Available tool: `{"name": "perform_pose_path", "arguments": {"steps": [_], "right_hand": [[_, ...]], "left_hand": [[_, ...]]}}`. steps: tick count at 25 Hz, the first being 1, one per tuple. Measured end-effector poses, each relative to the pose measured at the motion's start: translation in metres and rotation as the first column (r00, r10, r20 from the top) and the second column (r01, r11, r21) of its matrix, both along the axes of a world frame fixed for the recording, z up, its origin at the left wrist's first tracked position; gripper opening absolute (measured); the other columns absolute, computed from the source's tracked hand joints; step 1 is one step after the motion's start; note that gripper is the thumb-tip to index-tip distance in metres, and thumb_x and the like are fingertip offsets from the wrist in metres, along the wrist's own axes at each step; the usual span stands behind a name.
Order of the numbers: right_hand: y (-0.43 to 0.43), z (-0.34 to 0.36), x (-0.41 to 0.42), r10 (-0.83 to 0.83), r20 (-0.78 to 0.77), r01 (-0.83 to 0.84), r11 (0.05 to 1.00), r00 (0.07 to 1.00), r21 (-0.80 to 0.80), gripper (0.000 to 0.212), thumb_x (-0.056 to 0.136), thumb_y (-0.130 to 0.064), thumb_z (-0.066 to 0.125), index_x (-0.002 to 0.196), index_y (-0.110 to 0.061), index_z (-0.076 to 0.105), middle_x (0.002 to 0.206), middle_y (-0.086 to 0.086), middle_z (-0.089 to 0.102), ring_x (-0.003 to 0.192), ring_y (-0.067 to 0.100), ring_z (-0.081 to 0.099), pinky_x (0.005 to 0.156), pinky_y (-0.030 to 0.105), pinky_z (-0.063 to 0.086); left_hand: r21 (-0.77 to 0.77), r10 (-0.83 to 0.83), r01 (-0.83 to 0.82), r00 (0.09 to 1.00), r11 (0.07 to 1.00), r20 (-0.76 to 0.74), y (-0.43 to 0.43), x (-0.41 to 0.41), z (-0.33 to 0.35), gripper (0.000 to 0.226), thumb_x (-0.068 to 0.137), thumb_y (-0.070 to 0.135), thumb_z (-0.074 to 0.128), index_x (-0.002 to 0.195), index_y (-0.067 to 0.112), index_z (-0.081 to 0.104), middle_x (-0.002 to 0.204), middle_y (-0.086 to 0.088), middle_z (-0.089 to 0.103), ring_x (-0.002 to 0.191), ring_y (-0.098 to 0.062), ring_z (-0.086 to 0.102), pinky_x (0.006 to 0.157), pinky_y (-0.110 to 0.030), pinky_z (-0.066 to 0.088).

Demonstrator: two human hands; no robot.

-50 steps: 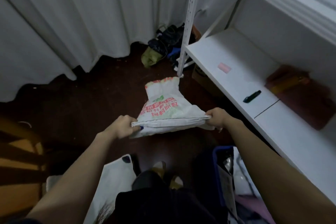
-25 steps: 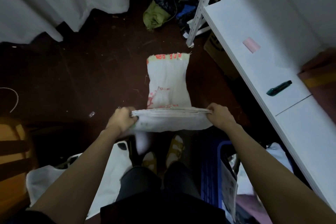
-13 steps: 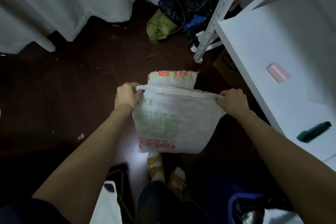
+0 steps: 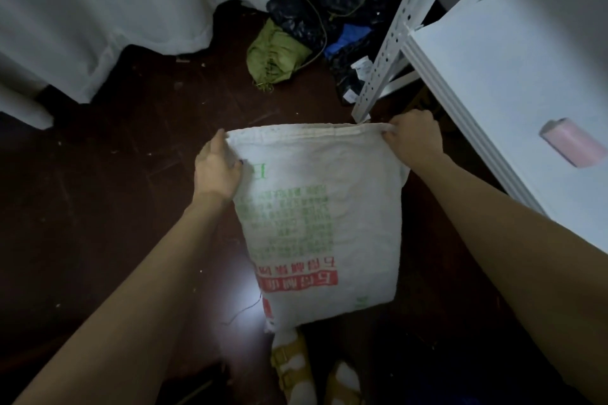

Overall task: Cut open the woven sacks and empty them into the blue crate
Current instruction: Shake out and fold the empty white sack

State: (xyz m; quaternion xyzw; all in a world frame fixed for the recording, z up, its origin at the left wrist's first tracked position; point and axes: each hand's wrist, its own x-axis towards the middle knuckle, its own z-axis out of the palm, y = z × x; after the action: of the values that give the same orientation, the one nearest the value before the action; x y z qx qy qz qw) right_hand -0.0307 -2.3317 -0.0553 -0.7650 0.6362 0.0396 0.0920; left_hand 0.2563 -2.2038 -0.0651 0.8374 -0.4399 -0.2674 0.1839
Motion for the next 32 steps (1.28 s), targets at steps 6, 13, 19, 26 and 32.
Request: {"name": "perform_pose_path", "arguments": {"steps": [6,13,19,26,32], "right_hand": [[-0.021,-0.031,0.008,-0.120,0.105,0.122,0.993,0.987,-0.005,0.047,0.095,-0.027,0.050,0.137,-0.008,0.042,0.138,0.022,0.043,0.127,0.039,0.037,0.099,0.046,0.036],[0.056,-0.097,-0.026,-0.202,0.153,0.172,0.967,0.967,0.187,0.058,0.093,-0.022,0.053,0.145,-0.011,0.031,0.148,0.016,0.035,0.135,0.034,0.030,0.111,0.047,0.028],[0.112,-0.174,-0.073,-0.456,0.132,0.364,0.827,0.880,0.427,0.061,0.093,-0.031,0.054,0.146,-0.011,0.030,0.145,0.016,0.039,0.132,0.033,0.036,0.109,0.046,0.031],[0.089,-0.283,-0.075,-0.651,0.305,0.410,0.708,0.695,0.575,0.084,0.083,-0.055,0.061,0.146,-0.010,0.027,0.141,0.015,0.043,0.124,0.035,0.048,0.100,0.045,0.043],[0.089,-0.355,-0.063,-0.779,0.456,0.321,0.605,0.430,0.729,0.086,0.065,-0.055,0.078,0.130,-0.008,0.046,0.113,0.005,0.059,0.096,0.025,0.060,0.080,0.037,0.052]], "left_hand": [[0.087,0.015,-0.013,1.000,0.996,-0.023,0.027,-0.007,-0.055,0.074,0.090,0.010,0.054,0.150,0.010,0.010,0.155,-0.015,0.017,0.143,-0.031,0.017,0.116,-0.035,0.017],[0.255,-0.017,0.034,0.997,0.966,-0.071,0.094,-0.030,-0.109,0.061,0.088,0.006,0.055,0.142,-0.003,0.029,0.145,-0.023,0.038,0.135,-0.033,0.034,0.109,-0.031,0.024],[0.384,0.058,0.009,0.985,0.923,-0.163,0.125,-0.068,-0.171,0.057,0.090,0.016,0.057,0.139,-0.003,0.034,0.138,-0.025,0.045,0.129,-0.036,0.042,0.101,-0.031,0.033],[0.384,0.289,-0.142,0.887,0.912,-0.360,0.077,-0.069,-0.286,0.083,0.081,0.036,0.070,0.135,-0.005,0.022,0.136,-0.019,0.045,0.123,-0.034,0.048,0.101,-0.037,0.042],[0.399,0.433,-0.201,0.612,0.895,-0.662,0.066,-0.048,-0.355,0.075,0.072,0.034,0.078,0.124,-0.010,0.046,0.099,-0.016,0.069,0.079,-0.024,0.070,0.073,-0.034,0.058]]}}
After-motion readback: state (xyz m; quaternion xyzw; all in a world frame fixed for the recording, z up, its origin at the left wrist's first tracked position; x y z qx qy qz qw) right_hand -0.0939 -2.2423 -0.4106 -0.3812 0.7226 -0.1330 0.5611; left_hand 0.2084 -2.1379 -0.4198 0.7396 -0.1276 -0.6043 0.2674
